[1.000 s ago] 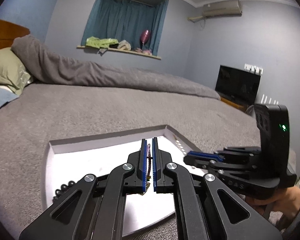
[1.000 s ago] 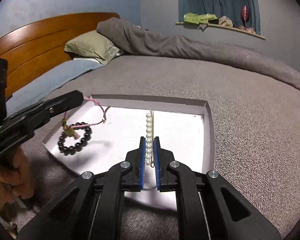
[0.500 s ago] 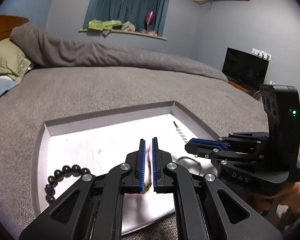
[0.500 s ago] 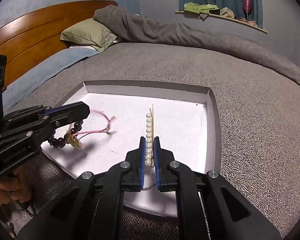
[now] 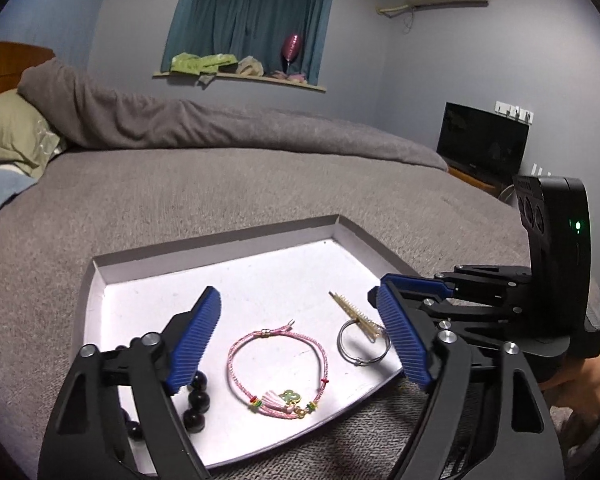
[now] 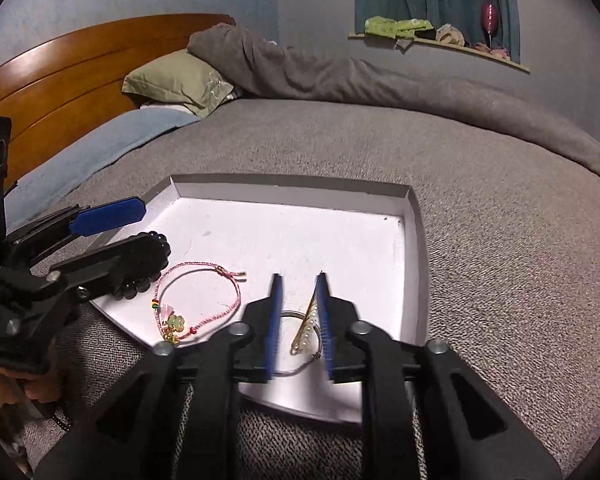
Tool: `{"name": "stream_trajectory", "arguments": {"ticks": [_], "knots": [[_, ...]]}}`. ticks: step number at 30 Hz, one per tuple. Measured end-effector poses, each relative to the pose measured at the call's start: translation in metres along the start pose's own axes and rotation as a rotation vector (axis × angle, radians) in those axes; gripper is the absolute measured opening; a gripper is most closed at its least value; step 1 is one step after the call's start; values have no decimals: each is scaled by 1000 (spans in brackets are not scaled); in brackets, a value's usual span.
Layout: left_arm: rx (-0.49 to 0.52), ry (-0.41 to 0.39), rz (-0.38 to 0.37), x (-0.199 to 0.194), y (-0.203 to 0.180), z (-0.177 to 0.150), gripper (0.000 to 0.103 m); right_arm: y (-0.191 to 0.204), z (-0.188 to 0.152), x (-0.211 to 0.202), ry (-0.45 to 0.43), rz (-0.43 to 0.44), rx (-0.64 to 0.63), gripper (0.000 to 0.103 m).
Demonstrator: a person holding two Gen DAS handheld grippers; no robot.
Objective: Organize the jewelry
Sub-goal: 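Carry the pink bracelet and pearl hairpin into the box and release both, then withdraw both tools from the box toward the remaining jewelry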
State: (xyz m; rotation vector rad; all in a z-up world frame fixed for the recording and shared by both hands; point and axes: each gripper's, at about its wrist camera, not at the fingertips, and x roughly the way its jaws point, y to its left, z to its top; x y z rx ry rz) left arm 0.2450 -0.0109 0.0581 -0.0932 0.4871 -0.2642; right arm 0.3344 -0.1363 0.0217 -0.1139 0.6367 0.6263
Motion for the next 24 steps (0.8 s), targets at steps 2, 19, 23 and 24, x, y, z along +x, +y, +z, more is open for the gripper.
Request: {"name": "stream_trajectory", "arguments": {"ticks": [2,19,23,24], "knots": [[-9,-11,2,-4,1,1,87,0,-1,-5,-9,-8,-10,23],[-34,-53,39,-54,11,-13,93,10,-21,-46,-68,1,-9,53],[-30,-54,54,-64,13,-20,94,14,-26,-52,-71,11,3,55],[-29,-51,57,-67,14,-22,94,16,-28,-53,-71,11,1,55]]}}
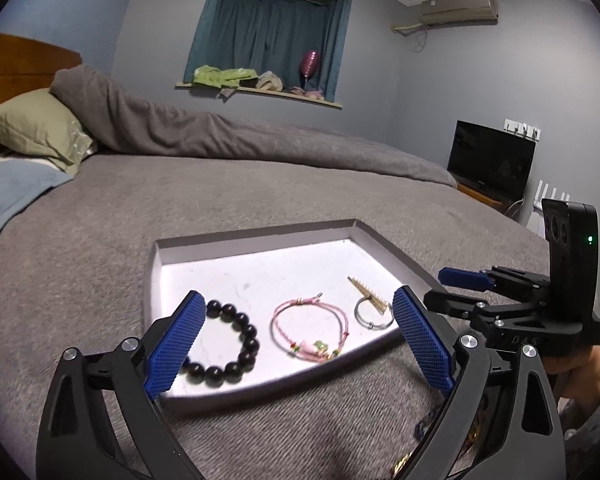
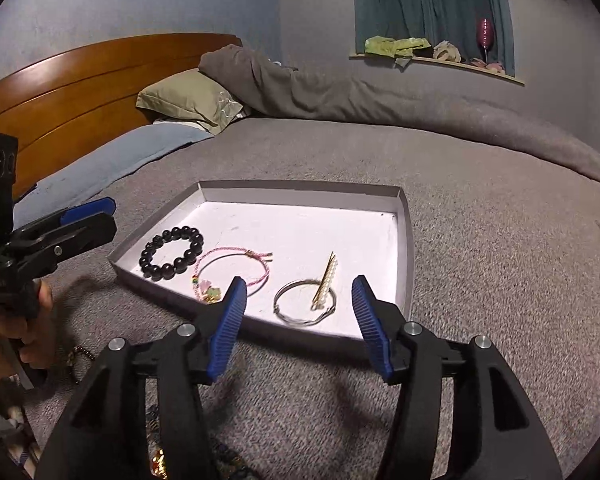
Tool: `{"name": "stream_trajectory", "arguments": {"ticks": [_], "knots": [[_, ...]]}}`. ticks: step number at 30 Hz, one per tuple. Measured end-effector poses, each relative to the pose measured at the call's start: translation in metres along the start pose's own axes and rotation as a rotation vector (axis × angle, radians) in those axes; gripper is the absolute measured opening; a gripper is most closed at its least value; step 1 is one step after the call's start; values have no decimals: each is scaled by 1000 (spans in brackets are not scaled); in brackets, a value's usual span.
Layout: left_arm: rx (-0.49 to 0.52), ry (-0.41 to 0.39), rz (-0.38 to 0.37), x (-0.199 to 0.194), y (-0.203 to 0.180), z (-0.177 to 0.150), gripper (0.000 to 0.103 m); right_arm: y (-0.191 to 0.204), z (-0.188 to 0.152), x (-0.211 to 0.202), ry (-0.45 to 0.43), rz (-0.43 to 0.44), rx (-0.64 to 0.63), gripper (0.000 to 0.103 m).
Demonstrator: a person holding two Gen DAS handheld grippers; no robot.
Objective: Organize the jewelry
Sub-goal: 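Withdraw both tools from the box toward the remaining jewelry, then grasp the dark bead bracelet with the left tool while the right tool grasps the gold chain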
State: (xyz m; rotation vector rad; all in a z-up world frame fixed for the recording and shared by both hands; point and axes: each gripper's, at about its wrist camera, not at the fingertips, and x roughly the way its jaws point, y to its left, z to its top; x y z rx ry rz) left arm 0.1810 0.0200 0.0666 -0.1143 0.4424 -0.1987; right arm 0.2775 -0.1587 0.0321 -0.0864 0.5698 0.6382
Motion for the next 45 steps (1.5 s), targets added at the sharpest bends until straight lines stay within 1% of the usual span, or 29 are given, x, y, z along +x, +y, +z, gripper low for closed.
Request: {"name": "stream_trajectory", "arguments": {"ticks": [10,20,23,24,25,31,35,38,40,41,44,45], "knots": [[-11,10,19,-29,10,-23,94,6,-15,-17,-7,-1,18,58],[-22,23,54,-51,20,-41,95,13,-27,-28,-7,12,35,59],[-11,32,61,-56,20,-46,95,18,-30,-31,-7,10,25,60],[-7,38,63,-57,20,-48,95,18,-31,-33,-9,10,25,63],[-3,43,63,-58,20,-50,95,18,-32,-34,-12,10,29,64],[49,62,48,-65,13,-63,95,21,-38,-37,-1,15,29,64],[97,102,25,-65,4,-72,95,25,-42,-38,7,19,17,64],[145,153,25,-59,-3,-81,88,27,-46,-38,14,21,9,64],[166,176,10,-57,-7,-85,78,29,-49,-38,22,26,5,64],[175,185,3,-56,-9,-87,76,30,-51,-38,26,29,3,64],[189,218,-5,-53,-12,-91,64,34,-57,-40,34,42,-5,64],[185,234,-5,-51,-11,-93,56,35,-58,-40,35,47,-8,64]]}}
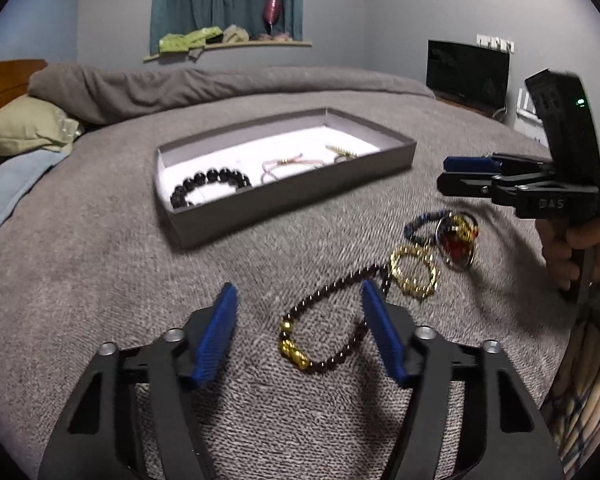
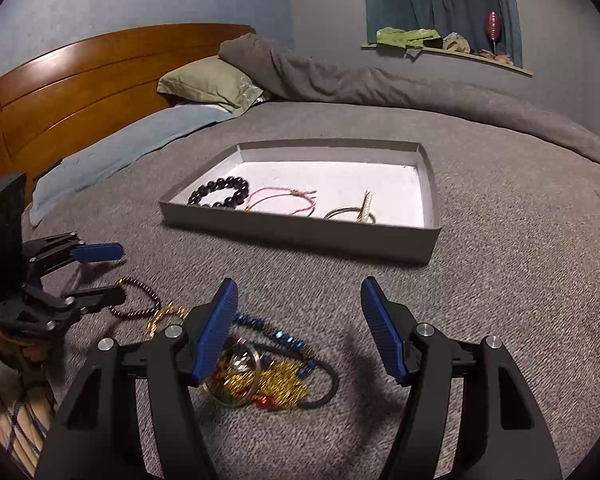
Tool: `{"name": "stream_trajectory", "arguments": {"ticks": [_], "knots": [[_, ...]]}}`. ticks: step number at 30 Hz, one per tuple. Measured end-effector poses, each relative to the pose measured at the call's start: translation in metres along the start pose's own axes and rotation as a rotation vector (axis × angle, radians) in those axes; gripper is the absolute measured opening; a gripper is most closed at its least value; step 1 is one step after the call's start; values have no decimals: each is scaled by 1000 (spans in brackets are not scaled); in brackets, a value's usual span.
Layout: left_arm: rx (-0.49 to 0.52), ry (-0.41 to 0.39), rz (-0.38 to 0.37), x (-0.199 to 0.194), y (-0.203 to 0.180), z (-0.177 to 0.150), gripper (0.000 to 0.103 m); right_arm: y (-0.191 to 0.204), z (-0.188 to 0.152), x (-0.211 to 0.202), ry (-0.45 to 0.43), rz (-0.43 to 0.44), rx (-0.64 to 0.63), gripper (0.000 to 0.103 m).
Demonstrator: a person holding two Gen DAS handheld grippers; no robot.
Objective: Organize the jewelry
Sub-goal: 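Grasp the dark bead bracelet with the left tool while the right tool grasps the gold chain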
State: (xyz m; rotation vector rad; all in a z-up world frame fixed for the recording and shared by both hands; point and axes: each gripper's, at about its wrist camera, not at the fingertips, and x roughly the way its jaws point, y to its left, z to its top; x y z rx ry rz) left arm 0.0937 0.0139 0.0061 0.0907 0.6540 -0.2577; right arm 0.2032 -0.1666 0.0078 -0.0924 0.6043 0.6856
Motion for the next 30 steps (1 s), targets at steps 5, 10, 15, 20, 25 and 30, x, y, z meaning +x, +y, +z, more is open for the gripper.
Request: {"name": "stream_trajectory", "arguments": {"ticks": [5,10,15,20,25,30], "knots": [[-11,52,-23,9,2,-2,14,9,-5,-3,0,21,-21,64],[-22,23,5,4,5,-1,7,18,-5,-4,-7,54,-26,64],[-102,-17,62,-6,27,0,6,33,-7,-2,-4,94,-59,64],[-161,-18,86,-11,44,-3,6,51,-9,0,6,124,-109,64],[-162,-15,84,-13,47,-5,6,70,-11,4,18,144,-172,65],[-158,-11,76,-14,46,-7,7,83,-14,10,47,153,-218,65]]}}
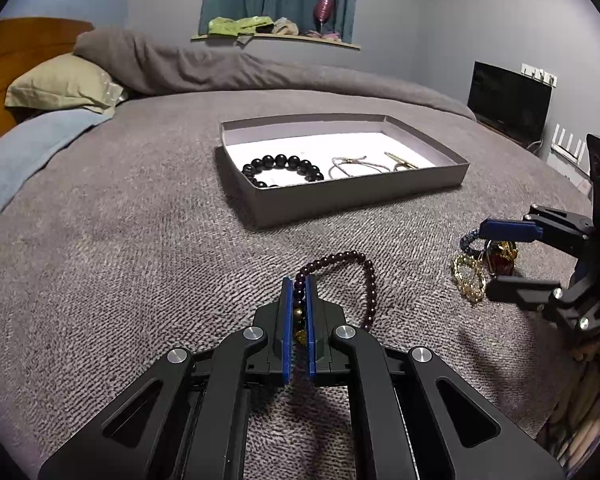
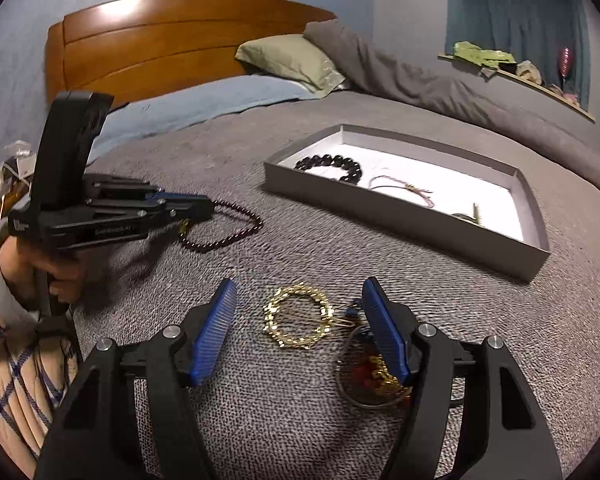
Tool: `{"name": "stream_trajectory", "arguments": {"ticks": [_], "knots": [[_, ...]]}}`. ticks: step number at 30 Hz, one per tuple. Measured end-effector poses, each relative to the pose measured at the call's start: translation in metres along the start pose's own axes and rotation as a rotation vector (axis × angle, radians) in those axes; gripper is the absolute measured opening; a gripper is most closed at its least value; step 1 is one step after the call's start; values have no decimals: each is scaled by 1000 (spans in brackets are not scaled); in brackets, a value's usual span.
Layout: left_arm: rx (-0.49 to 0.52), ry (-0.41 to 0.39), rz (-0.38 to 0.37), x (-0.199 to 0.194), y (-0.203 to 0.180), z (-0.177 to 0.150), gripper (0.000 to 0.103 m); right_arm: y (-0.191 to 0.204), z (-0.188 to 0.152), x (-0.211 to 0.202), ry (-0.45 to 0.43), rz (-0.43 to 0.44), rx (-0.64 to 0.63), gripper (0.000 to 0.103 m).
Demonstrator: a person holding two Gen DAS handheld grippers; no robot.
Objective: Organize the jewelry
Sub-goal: 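Grasp the dark bead bracelet with the left tool while the right tool grasps the gold chain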
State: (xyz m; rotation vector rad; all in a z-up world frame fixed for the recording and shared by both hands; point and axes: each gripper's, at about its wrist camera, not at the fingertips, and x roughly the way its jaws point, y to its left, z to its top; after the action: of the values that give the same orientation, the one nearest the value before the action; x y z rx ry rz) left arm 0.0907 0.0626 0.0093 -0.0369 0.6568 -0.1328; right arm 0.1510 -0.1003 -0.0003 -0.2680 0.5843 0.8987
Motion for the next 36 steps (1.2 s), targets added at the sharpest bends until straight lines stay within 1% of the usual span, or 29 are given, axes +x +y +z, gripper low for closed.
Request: {"name": "stream_trajectory", "arguments": {"ticks": [4,6,9,10,12,14,21,23,24,25,26,27,28,31,36], "knots": [[-6,9,-3,1,0,-1,7,3,1,5,17,10,-27,65],[-8,18,-5,3,0,-1,7,5,1,10,36,13,-36,59],[-8,24,-5,4,0,-1,7,6,1,16,65,7,-41,56],[-11,28,-4,5,0,-1,10,6,0,17,71,4,-39,54],[-13,35,-6,7,1,-2,12,5,-1,20,83,-4,-31,51],[-7,38,-3,8,-1,-2,13,1,-2,21,96,-15,-18,51],[19,66,-9,17,-6,0,28,-4,-2,24,106,-16,3,51],[32,79,-1,20,-8,0,29,-4,-2,26,114,-15,3,51],[34,83,-2,21,-9,0,29,-4,-2,27,118,-15,1,47],[34,86,-6,21,-9,1,27,-3,-3,27,119,-13,-2,42],[33,87,-10,22,-8,1,23,-3,-2,27,120,-11,-4,39],[32,89,-16,22,-8,1,10,-4,-2,27,115,-7,-4,35],[32,87,-22,22,-8,1,7,-4,-2,26,110,-1,-3,35],[40,53,-15,15,-10,2,6,-5,0,24,96,2,-2,34],[-2,-26,-41,3,-9,12,6,-6,4,17,57,15,7,34]]}}
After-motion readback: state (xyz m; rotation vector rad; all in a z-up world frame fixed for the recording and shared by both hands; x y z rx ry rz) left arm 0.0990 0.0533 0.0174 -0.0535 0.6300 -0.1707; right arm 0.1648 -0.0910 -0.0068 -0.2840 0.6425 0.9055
